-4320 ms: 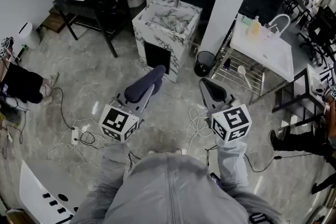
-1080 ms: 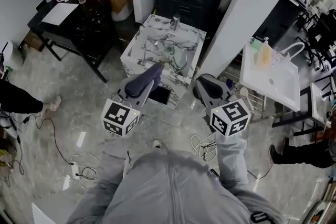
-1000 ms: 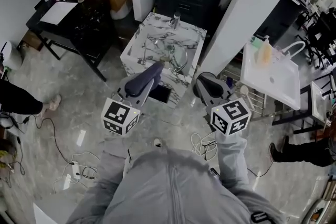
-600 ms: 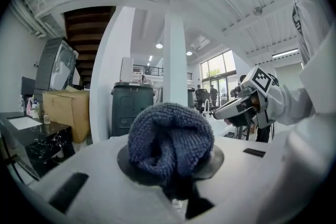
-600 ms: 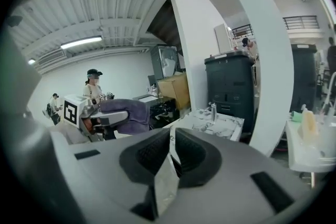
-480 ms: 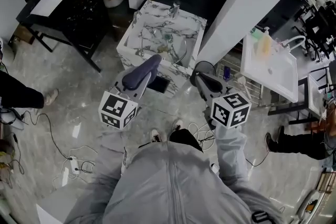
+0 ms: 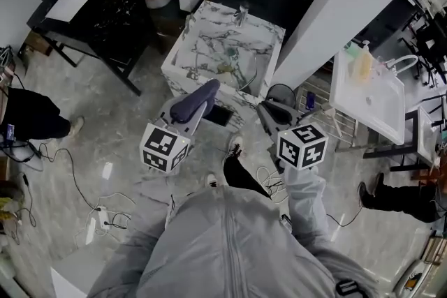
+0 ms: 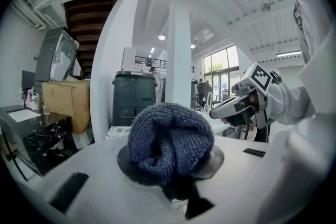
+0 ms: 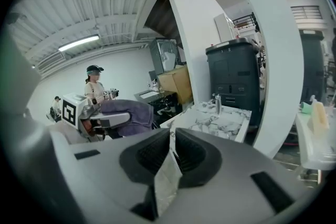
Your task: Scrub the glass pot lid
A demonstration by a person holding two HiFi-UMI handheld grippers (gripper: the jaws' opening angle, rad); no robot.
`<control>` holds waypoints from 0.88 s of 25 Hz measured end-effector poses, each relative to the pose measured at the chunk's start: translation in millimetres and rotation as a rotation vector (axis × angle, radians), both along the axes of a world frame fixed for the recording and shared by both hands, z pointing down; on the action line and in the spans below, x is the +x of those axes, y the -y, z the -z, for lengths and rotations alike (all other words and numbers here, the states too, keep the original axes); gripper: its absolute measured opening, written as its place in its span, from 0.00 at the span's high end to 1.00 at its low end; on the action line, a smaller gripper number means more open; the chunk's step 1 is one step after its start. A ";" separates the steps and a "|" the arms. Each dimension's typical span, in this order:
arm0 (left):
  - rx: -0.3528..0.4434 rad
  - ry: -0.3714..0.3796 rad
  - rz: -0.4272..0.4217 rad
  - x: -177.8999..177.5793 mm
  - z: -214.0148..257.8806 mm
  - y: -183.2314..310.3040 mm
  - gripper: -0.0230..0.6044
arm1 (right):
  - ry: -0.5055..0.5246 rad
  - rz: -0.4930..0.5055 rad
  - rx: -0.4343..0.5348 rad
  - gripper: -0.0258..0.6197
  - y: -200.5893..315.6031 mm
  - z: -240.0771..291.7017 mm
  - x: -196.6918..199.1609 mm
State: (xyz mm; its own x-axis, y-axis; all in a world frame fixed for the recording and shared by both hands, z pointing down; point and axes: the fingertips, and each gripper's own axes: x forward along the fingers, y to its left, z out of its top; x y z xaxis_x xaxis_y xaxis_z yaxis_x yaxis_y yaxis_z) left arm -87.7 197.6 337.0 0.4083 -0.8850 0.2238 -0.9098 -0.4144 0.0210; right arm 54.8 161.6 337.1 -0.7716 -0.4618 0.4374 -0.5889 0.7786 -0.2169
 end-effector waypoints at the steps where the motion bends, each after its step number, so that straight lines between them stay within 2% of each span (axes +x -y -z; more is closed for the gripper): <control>1: -0.007 0.003 -0.001 -0.4 -2.8 4.6 0.82 | 0.001 0.003 -0.004 0.91 4.9 -2.9 -2.3; 8: -0.052 0.019 -0.002 -4.1 -22.8 47.6 0.82 | 0.012 0.008 -0.045 0.91 50.3 -24.1 -9.1; 22: -0.116 0.065 0.016 -9.1 -39.6 163.9 0.82 | 0.007 0.027 -0.091 0.91 172.1 -45.8 -21.9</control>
